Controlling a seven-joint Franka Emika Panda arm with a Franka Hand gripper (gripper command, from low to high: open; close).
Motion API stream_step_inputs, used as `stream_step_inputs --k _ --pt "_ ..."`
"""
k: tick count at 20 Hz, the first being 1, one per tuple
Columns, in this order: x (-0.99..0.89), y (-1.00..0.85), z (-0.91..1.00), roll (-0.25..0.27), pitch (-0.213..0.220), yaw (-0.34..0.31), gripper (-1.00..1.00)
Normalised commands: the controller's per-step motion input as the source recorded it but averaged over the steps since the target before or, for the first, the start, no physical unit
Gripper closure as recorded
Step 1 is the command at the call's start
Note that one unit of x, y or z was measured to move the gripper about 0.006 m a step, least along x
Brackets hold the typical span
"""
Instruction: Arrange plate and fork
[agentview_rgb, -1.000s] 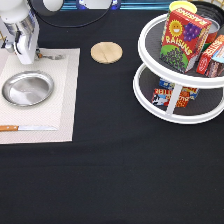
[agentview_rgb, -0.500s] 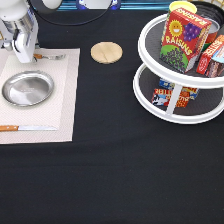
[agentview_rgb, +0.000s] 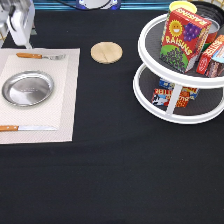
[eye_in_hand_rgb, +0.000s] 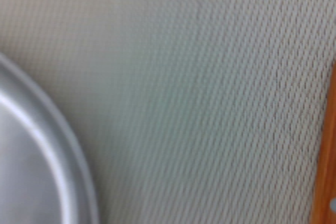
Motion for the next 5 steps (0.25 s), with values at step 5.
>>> stream_step_inputs --k 5 --pt "0.00 0.00 0.00 0.000 0.000 0.000 -1.00"
